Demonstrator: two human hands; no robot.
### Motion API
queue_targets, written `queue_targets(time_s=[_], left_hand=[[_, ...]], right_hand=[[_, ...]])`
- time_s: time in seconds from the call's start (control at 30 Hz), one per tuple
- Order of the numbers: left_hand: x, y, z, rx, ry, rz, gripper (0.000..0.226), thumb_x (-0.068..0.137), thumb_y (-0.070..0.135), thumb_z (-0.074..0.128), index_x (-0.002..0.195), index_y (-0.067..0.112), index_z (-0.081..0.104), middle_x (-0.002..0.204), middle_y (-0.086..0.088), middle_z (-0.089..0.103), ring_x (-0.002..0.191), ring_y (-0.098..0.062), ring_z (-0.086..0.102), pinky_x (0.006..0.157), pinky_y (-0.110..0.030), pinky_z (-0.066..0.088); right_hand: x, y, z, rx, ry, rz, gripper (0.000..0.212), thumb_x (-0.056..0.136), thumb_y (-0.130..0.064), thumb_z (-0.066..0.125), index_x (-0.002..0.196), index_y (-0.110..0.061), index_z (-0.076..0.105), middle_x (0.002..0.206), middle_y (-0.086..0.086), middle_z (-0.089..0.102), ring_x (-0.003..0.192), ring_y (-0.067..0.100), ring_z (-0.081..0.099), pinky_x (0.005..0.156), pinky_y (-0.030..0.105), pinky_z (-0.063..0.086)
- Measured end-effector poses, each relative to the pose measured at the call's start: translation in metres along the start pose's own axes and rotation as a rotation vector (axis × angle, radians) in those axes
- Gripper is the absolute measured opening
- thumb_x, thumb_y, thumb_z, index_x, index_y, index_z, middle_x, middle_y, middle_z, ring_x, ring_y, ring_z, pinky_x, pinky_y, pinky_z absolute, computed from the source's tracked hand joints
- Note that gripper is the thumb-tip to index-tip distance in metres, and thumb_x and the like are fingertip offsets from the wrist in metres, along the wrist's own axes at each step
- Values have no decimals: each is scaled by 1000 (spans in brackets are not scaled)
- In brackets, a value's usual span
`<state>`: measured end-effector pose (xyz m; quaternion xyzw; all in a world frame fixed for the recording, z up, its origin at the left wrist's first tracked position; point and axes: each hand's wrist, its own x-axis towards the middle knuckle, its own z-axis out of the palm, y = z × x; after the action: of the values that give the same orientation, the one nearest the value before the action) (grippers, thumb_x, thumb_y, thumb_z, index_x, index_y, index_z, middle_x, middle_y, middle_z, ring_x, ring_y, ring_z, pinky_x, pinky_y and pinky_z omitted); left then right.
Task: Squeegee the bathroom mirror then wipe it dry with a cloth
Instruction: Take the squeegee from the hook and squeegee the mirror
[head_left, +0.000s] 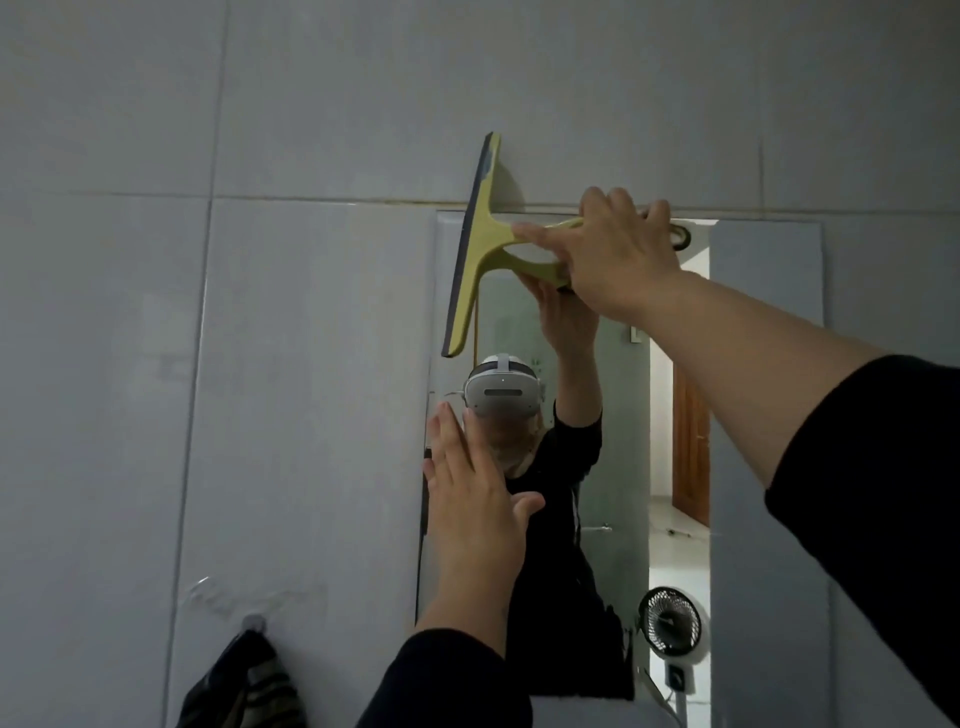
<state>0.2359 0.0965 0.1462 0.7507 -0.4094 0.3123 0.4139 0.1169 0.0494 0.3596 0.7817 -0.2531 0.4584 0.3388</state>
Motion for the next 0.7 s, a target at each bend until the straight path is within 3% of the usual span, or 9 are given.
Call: queue_targets(time_s=[0.27, 0.57, 0.7], left_hand=[[0, 6, -4, 31, -54, -26, 111, 84, 56, 56, 144, 7, -24, 152, -13, -32, 141, -27, -28, 116, -40, -3], [-1, 8, -6, 37, -61, -31, 113, 82, 52, 60, 145, 5, -20, 153, -15, -29, 142, -29, -24, 118, -47, 10], [0, 9, -6, 58, -75, -41, 113, 83, 52, 60, 144, 4, -22, 152, -16, -30, 142, -30, -24, 118, -48, 13]], right_hand=[[-34, 44, -7, -41, -53, 89, 51, 101, -25, 34, 137, -59, 24, 102, 7, 36, 115, 30, 37, 91, 47, 30], [-68, 77, -4, -77, -91, 224, 62, 95, -17, 41, 138, -57, 24, 119, 14, 43, 119, 33, 37, 94, 49, 29], [-79, 89, -3, -75, -97, 278, 62, 96, -20, 45, 138, -58, 21, 113, 14, 43, 113, 34, 39, 94, 49, 31]])
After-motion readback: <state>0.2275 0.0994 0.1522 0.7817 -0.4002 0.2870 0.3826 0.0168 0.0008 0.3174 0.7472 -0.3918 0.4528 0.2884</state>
